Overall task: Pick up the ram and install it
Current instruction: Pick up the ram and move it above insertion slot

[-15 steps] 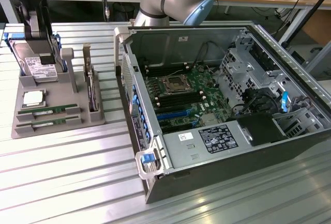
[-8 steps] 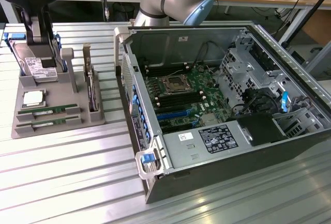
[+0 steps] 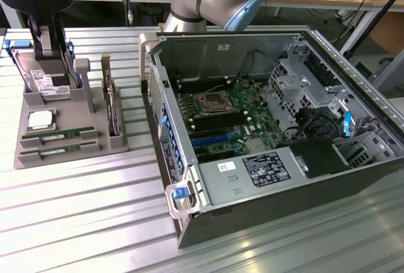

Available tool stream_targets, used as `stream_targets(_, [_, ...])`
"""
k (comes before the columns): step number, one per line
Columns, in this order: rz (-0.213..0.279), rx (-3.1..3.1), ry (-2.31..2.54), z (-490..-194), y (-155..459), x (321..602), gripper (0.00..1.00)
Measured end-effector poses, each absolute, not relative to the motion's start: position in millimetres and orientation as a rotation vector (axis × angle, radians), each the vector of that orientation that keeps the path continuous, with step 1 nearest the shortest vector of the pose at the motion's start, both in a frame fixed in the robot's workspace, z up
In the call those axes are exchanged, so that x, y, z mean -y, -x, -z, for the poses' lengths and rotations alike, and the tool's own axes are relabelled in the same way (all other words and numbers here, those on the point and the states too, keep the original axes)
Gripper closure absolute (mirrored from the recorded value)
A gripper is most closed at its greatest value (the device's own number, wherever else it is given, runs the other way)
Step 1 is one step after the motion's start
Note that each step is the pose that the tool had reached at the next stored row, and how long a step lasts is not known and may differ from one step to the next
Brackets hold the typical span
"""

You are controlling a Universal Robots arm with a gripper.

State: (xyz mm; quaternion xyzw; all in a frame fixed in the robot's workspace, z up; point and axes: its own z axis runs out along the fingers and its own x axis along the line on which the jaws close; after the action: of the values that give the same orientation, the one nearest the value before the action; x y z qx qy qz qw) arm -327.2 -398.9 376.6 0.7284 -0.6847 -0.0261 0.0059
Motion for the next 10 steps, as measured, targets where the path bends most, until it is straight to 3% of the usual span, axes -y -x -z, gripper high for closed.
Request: stream_targets(10, [0.082, 2.143, -2.28, -367.2, 327.2, 398.9, 0.7])
